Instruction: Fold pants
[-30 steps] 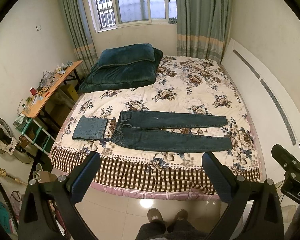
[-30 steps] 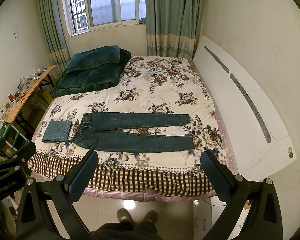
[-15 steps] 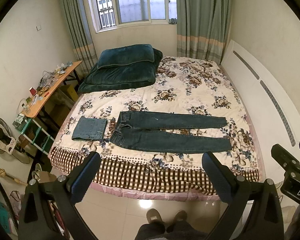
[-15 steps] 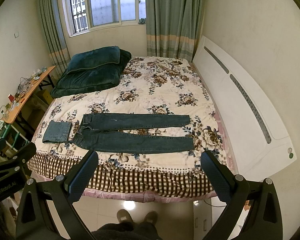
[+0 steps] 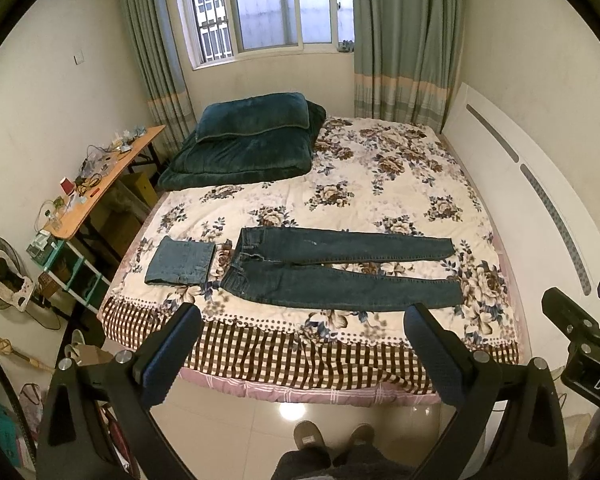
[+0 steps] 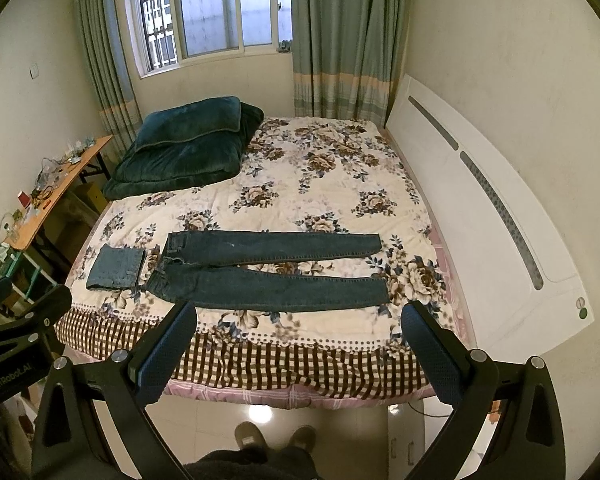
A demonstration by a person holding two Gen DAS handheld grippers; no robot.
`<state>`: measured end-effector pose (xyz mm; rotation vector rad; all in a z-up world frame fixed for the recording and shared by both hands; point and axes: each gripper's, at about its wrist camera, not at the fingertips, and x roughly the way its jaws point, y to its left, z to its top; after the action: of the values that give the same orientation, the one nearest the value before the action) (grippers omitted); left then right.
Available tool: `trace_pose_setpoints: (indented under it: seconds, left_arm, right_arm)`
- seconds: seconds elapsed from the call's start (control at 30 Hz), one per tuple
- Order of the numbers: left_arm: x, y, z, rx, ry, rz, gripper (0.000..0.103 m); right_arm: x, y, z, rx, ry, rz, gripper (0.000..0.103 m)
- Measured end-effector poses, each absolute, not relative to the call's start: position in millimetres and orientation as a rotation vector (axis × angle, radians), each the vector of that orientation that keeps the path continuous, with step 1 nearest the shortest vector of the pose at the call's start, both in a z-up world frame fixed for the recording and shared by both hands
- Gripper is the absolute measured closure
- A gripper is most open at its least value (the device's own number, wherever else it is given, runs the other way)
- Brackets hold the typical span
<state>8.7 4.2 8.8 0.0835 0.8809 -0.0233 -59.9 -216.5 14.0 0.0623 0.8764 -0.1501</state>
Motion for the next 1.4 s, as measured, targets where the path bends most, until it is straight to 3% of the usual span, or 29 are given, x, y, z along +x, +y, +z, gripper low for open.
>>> trace_pose_setpoints:
  seconds: [0.83,1.1,1.4]
  left_arm:
    - [33,-7,-6,0.062,0.864,0.035,0.0]
    - [93,-11,-59,0.068,0.893,0.141,0.0]
    - [228,-2,-141,0.104,1.024,0.149,0.0]
  right_arm:
    - [-43,-223,-2,0.101,0.87,-0.124,0.0]
    - [16,-252,-69,0.144,0.896,-0.131,0.0]
    - [141,-268,-167,0.184,1.037,-0.169,0.0]
